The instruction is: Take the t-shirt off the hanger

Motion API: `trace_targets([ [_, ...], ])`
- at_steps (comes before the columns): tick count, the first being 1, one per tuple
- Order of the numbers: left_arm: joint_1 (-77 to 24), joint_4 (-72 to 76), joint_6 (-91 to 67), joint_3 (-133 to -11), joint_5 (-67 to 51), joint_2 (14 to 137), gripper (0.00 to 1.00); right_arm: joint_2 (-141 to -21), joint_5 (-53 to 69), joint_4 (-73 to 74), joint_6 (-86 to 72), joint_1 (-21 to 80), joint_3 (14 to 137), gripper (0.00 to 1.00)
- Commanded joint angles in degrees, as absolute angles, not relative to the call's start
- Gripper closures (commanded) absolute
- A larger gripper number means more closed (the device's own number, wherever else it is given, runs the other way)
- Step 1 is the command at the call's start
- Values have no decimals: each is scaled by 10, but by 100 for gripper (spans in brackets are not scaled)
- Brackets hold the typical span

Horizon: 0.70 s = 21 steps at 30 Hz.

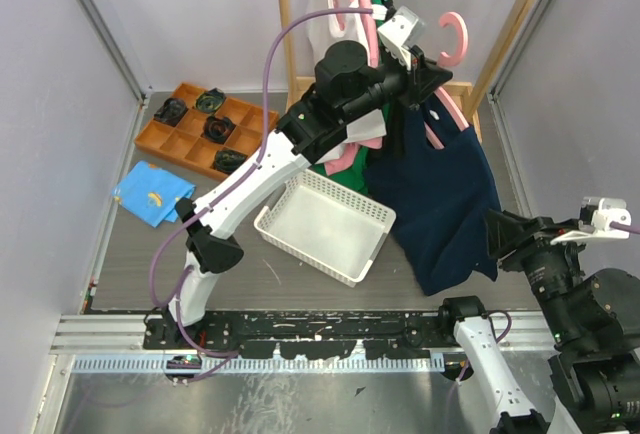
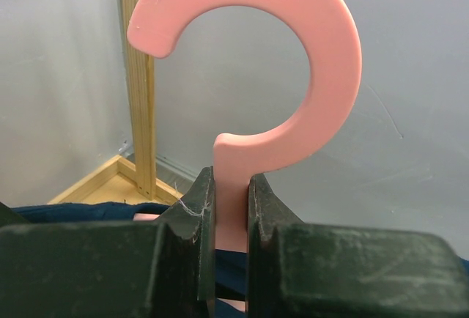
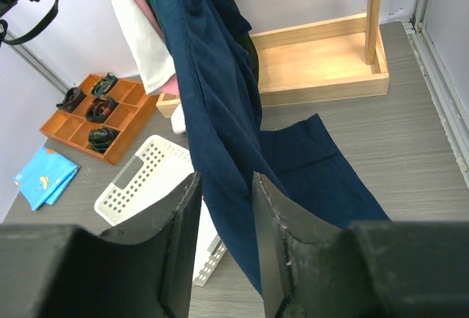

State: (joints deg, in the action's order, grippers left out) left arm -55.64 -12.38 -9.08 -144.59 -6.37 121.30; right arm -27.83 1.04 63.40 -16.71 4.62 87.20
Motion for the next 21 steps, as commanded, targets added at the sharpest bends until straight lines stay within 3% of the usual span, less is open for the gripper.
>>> trace_targets([
  [1,-549,-91,-97,-1472,-66,1207,100,-265,5,640,-178,45,874,64],
  [11,-545,-84,-107,-1474,-59,1205,100,-255,0,662,-196,45,868,99],
  [21,-538,-73,-140,-1473,-39,1199,100,-241,-70,723,-265,45,860,99],
])
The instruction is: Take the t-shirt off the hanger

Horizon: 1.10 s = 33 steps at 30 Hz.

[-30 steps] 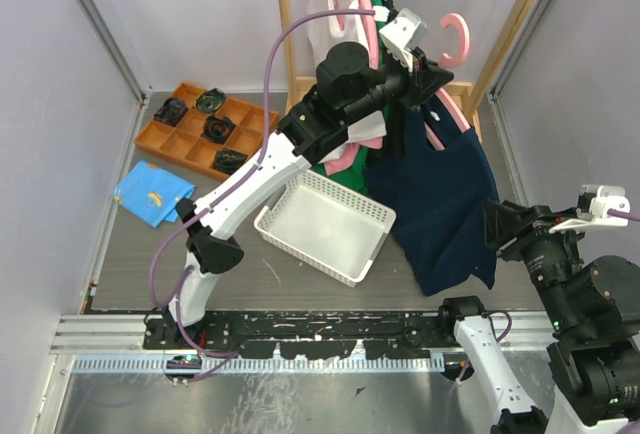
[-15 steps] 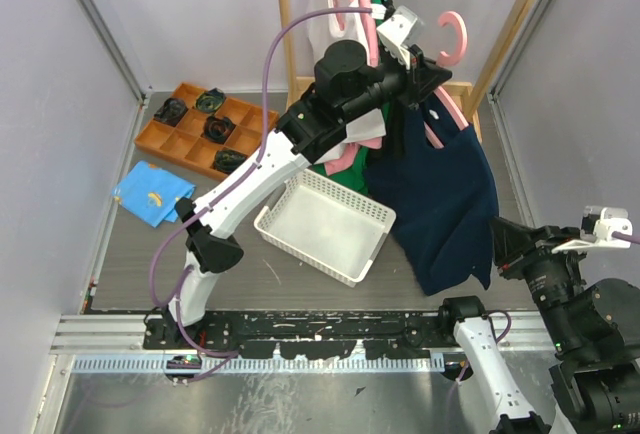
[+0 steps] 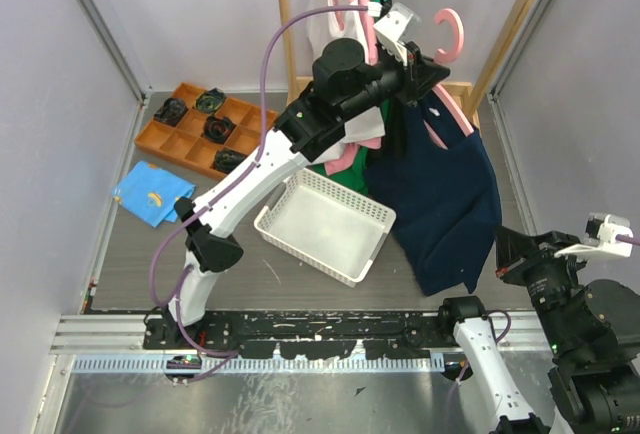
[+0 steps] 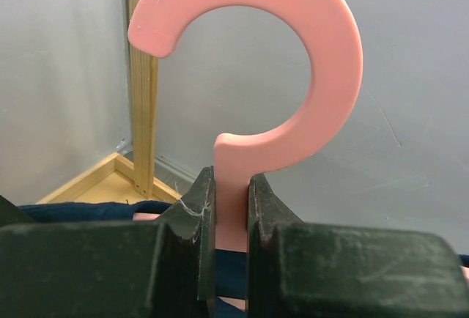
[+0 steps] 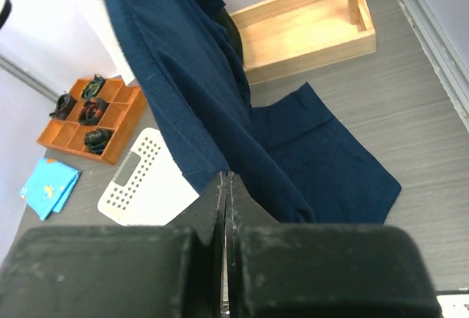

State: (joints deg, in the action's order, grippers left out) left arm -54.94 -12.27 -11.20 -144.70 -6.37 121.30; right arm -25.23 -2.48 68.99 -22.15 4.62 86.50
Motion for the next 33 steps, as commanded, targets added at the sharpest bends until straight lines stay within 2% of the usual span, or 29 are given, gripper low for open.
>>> trace_targets([
  [1,-536,-71,-145,-1473,-37,1199,100,-240,-76,729,-272,45,858,99],
  [17,-517,-38,-212,-1475,-10,1197,100,-218,-142,792,-324,45,840,100],
  [33,-507,0,-286,-1469,-25,1198,100,-208,-133,786,-330,45,821,99],
])
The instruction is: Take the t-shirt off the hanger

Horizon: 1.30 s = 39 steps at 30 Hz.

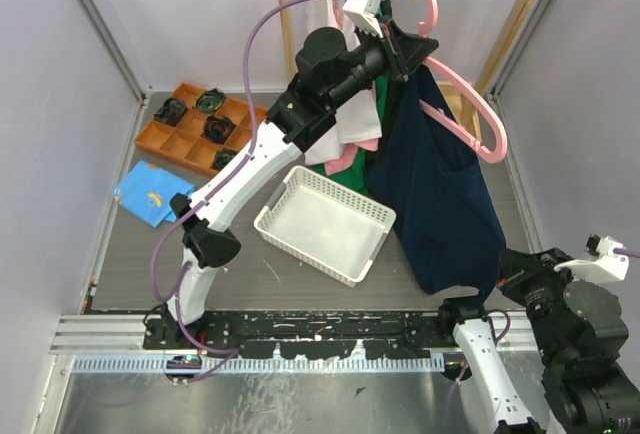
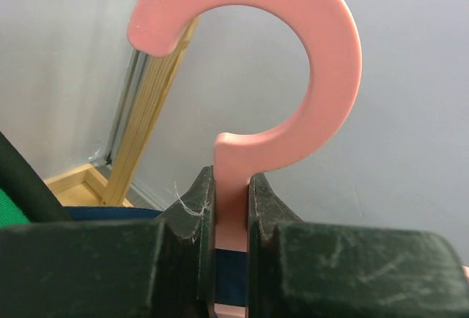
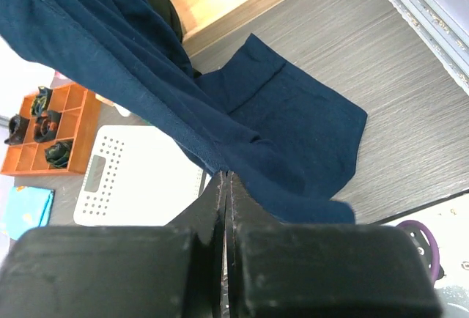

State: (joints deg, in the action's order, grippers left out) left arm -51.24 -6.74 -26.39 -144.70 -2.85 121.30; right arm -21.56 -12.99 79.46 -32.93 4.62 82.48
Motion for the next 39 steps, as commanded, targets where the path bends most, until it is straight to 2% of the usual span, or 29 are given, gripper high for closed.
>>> trace_targets([
  [1,-507,1,-288,-1470,-30,1198,100,-207,-131,778,-327,45,820,99],
  [6,-517,-1,-266,-1453,-61,1189,100,-228,-102,730,-306,45,833,98],
  [13,-533,-42,-197,-1434,-82,1178,100,-270,-78,661,-254,45,890,65],
  [17,-533,-64,-172,-1429,-89,1178,100,-300,-47,640,-209,45,946,56],
  [27,-547,-110,-132,-1431,-92,1183,100,-367,-9,632,-177,44,1034,46],
  [39,-563,-145,-107,-1433,-96,1184,100,-421,35,654,-159,45,1046,43],
])
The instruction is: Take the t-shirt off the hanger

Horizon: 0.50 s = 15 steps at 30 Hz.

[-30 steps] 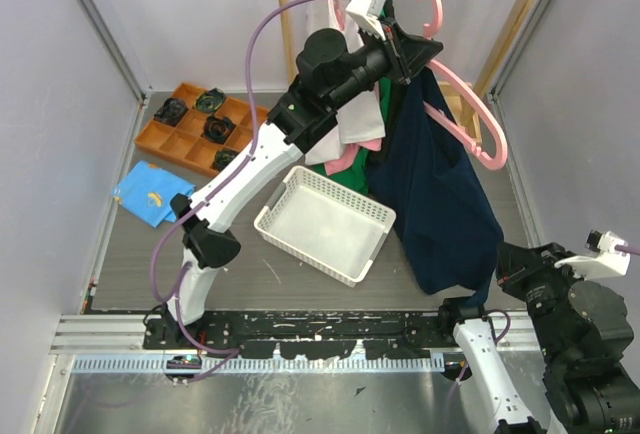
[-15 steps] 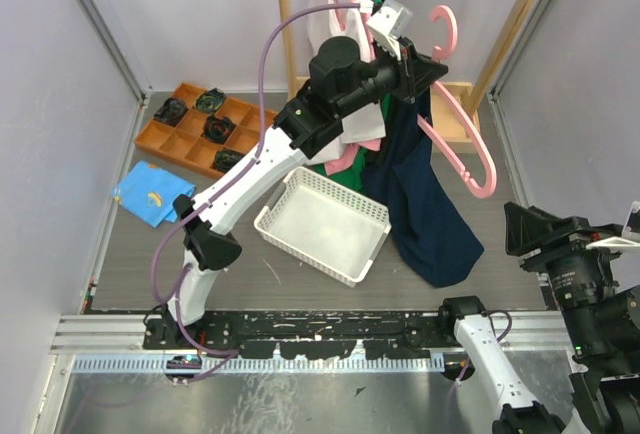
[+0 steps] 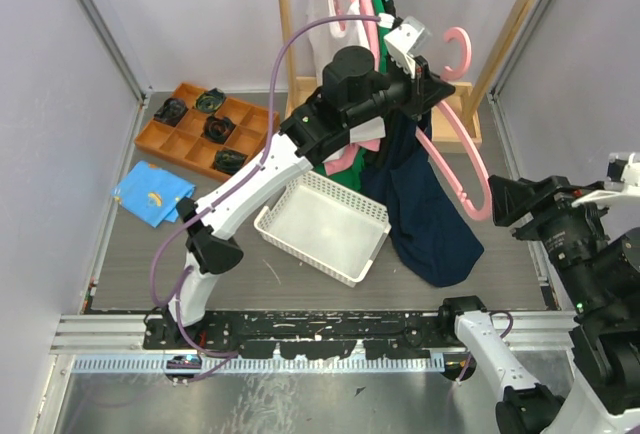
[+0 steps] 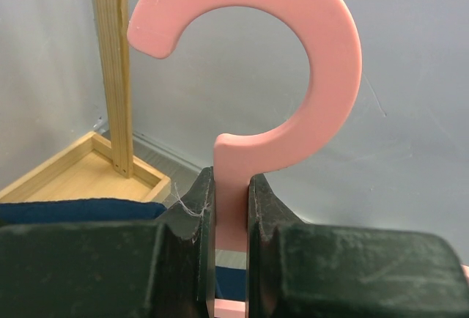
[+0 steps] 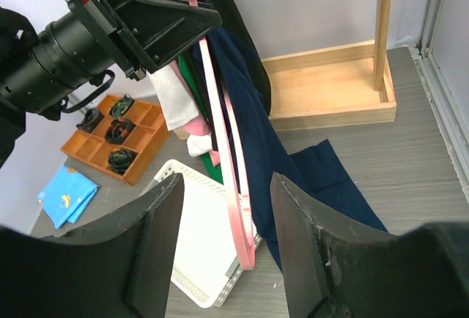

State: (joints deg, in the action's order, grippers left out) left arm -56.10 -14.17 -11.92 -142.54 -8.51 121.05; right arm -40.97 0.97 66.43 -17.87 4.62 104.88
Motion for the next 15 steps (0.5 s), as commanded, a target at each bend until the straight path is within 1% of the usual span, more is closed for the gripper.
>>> trace_targets([
  [1,-563,-149,-107,-1437,-97,1185,100,-423,39,655,-158,45,1043,43],
  [15,-572,-156,-106,-1442,-118,1180,100,-436,59,662,-148,45,1007,43],
])
